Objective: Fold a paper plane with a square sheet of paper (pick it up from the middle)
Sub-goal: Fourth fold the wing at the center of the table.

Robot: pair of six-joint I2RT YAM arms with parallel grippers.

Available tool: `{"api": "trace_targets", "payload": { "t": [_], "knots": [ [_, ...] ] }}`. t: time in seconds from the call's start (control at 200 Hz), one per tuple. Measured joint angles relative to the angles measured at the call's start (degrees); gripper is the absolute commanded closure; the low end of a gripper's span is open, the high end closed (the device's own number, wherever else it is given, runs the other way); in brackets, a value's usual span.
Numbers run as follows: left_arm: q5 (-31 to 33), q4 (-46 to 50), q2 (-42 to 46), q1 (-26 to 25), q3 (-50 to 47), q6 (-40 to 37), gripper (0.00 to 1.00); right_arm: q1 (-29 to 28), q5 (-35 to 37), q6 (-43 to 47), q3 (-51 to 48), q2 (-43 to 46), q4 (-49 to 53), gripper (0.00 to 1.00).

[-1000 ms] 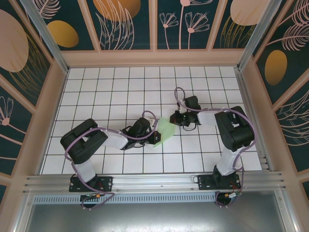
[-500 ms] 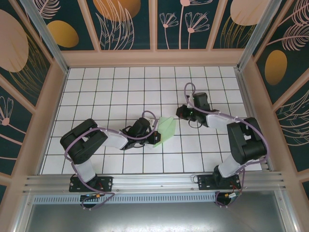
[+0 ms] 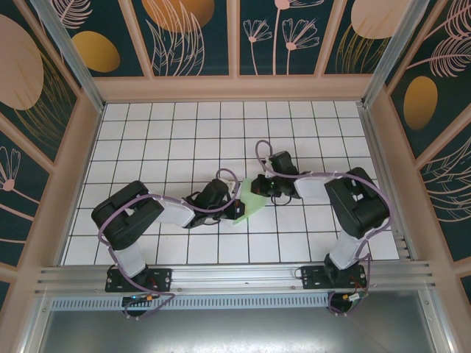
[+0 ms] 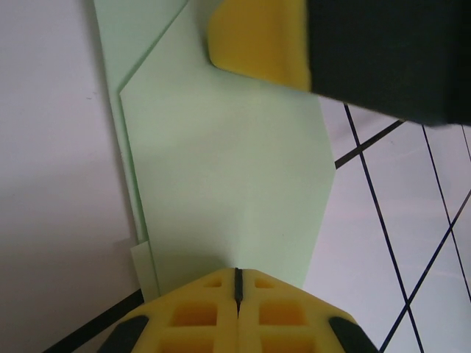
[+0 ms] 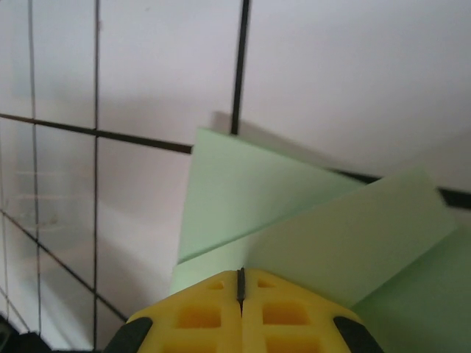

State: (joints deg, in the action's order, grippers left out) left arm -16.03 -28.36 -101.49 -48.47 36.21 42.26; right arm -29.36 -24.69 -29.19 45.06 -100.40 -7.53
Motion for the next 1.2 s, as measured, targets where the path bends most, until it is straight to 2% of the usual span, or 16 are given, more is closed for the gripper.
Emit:
{"api": "trace_targets", "payload": {
  "t": [0.13,0.3,0.38,0.49,0.6,0.756,1.016,1.201],
  "knots": [
    [0.0,-0.46,0.0,0.0,-0.22,0.66,1.0,3.13,0.76,0.28,1.7,-1.64,0.5,1.0],
    [0.02,-1.36,0.0,0.0,-0.66,1.38,1.0,7.74,7.89,0.24,4.52,-1.79,2.25,1.0],
    [0.07,-1.53,0.0,0.0,-0.72,1.73,1.0,8.17,9.86,0.22,5.49,-1.73,2.62,1.0],
    [0.24,-1.97,0.0,0.0,-0.85,2.64,1.0,6.21,11.23,-0.17,4.57,0.22,2.97,1.0],
    [0.5,-2.38,0.0,0.0,-0.98,4.11,1.0,3.04,11.63,-1.79,-0.9,6.54,0.94,1.0],
    [1.14,-2.71,0.0,0.0,-1.07,5.92,1.0,0.35,8.26,-4.98,-7.76,13.25,-3.06,1.0],
    [1.31,-2.73,0.0,0.0,-1.07,7.39,1.0,-5.16,1.99,-8.24,-7.32,8.15,-6.51,1.0],
    [1.2,-2.25,0.22,0.0,-1.07,7.32,1.0,-5.4,0.72,-8.9,-6.21,3.52,-6.43,1.0]
  ]
}}
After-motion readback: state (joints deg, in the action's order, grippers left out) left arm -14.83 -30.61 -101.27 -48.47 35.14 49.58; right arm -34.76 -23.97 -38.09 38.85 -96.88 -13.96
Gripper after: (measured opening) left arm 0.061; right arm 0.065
